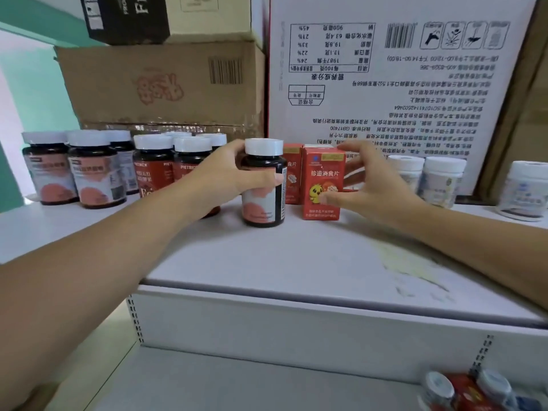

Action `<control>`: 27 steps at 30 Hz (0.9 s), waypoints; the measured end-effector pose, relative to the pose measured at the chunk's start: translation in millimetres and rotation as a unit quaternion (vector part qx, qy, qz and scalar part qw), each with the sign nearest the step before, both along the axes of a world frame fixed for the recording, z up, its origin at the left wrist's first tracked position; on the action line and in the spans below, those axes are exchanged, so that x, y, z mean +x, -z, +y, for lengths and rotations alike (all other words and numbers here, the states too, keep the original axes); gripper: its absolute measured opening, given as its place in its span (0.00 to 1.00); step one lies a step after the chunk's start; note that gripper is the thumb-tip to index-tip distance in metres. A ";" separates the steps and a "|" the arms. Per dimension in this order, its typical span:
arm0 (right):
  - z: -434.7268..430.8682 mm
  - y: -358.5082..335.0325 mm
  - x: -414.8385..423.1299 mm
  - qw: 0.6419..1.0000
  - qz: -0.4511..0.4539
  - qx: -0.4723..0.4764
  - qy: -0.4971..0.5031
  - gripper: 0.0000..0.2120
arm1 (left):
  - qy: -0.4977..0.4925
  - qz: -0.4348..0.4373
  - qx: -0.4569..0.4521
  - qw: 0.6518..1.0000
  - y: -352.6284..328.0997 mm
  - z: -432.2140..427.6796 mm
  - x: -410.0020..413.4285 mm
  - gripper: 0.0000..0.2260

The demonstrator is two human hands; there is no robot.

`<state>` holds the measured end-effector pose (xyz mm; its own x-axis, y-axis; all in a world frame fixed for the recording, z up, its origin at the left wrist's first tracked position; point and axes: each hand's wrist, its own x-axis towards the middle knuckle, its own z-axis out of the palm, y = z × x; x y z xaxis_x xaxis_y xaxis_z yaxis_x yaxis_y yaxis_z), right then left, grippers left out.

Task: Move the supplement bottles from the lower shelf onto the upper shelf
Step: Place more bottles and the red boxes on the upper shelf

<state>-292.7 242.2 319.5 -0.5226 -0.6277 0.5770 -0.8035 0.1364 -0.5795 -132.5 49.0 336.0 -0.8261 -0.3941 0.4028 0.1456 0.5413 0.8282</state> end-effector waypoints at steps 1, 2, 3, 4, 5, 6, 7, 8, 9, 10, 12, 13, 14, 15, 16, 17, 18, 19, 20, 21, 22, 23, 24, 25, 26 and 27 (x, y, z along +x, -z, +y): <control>-0.8 0.4 -1.5 1.000 0.000 0.003 0.004 0.40 | -0.005 -0.001 -0.015 1.000 0.8 0.1 0.4 0.29; -1.7 1.0 -2.5 1.000 0.000 0.007 0.011 0.40 | -0.012 -0.002 -0.027 1.000 1.4 0.1 1.6 0.29; -2.9 1.7 -2.9 1.000 0.002 0.009 0.015 0.40 | -0.017 -0.004 -0.036 0.999 2.1 0.3 2.8 0.29; -4.0 2.7 -3.7 1.000 0.004 0.011 0.021 0.41 | -0.018 -0.006 -0.042 0.999 2.4 0.5 4.1 0.28; -4.8 3.5 -3.4 0.999 0.009 0.012 0.029 0.41 | -0.021 -0.007 -0.045 0.999 2.4 0.9 5.3 0.28; -5.0 4.0 -3.3 0.999 0.018 0.012 0.043 0.42 | -0.023 -0.007 -0.044 0.999 2.0 2.4 6.8 0.29; -4.7 3.8 -3.4 0.998 0.030 0.001 0.058 0.41 | -0.026 -0.004 -0.040 0.999 1.4 3.7 8.3 0.29; -3.4 1.7 -1.6 0.997 0.047 -0.019 0.066 0.38 | -0.033 -0.002 -0.035 0.999 0.3 5.5 9.9 0.28; -1.0 -1.5 2.6 0.994 0.076 -0.041 0.061 0.33 | -0.046 0.000 -0.031 0.998 -0.9 7.8 11.5 0.26; 1.5 -5.8 9.0 0.991 0.116 -0.052 0.046 0.27 | -0.058 -0.002 -0.030 0.998 -2.9 10.1 13.7 0.23; 4.5 -15.9 23.9 0.983 0.185 -0.017 0.005 0.15 | -0.068 -0.018 -0.036 0.997 -10.4 16.8 19.8 0.19; 4.6 -20.3 31.9 0.979 0.198 0.034 -0.017 0.10 | -0.066 -0.024 -0.042 0.997 -14.8 20.0 24.2 0.18; 3.9 -22.7 39.2 0.974 0.200 0.102 -0.038 0.09 | -0.066 -0.030 -0.048 0.996 -19.3 23.2 30.4 0.18; 3.0 -23.6 46.2 0.962 0.202 0.176 -0.056 0.10 | -0.070 -0.036 -0.053 0.995 -23.5 25.7 38.3 0.19; 1.7 -23.3 51.9 0.945 0.210 0.241 -0.071 0.13 | -0.081 -0.043 -0.056 0.994 -27.1 27.8 47.8 0.19; 0.7 -22.9 58.5 0.927 0.223 0.290 -0.083 0.17 | -0.093 -0.047 -0.060 0.993 -29.9 29.1 58.2 0.20; -0.1 -22.3 66.4 0.914 0.232 0.320 -0.091 0.21 | -0.106 -0.050 -0.063 0.991 -32.1 29.5 69.0 0.20; -0.9 -22.0 75.0 0.906 0.238 0.336 -0.099 0.24 | -0.116 -0.052 -0.063 0.990 -33.6 29.3 80.0 0.19; -3.3 -21.3 83.1 0.902 0.240 0.342 -0.108 0.25 | -0.122 -0.054 -0.063 0.989 -34.7 28.1 91.6 0.19; -6.1 -21.2 92.0 0.901 0.240 0.342 -0.119 0.26 | -0.131 -0.055 -0.062 0.988 -35.3 25.6 103.0 0.18; -10.6 -20.9 101.2 0.901 0.238 0.338 -0.130 0.26 | -0.140 -0.057 -0.063 0.986 -35.9 22.1 113.9 0.17; -15.9 -21.7 110.9 0.902 0.237 0.332 -0.142 0.25 | -0.150 -0.059 -0.063 0.985 -36.5 16.9 124.1 0.17; -23.1 -22.5 119.9 0.902 0.237 0.327 -0.152 0.25 | -0.159 -0.062 -0.061 0.984 -36.9 11.1 133.5 0.16; -31.4 -23.3 128.3 0.902 0.238 0.324 -0.160 0.25 | -0.166 -0.063 -0.059 0.982 -37.3 4.8 142.5 0.16; -41.3 -23.6 136.0 0.900 0.239 0.322 -0.168 0.25 | -0.173 -0.063 -0.059 0.981 -37.4 -1.7 150.6 0.17; -51.4 -23.7 144.2 0.898 0.241 0.323 -0.175 0.25 | -0.179 -0.061 -0.060 0.980 -37.4 -8.5 157.8 0.17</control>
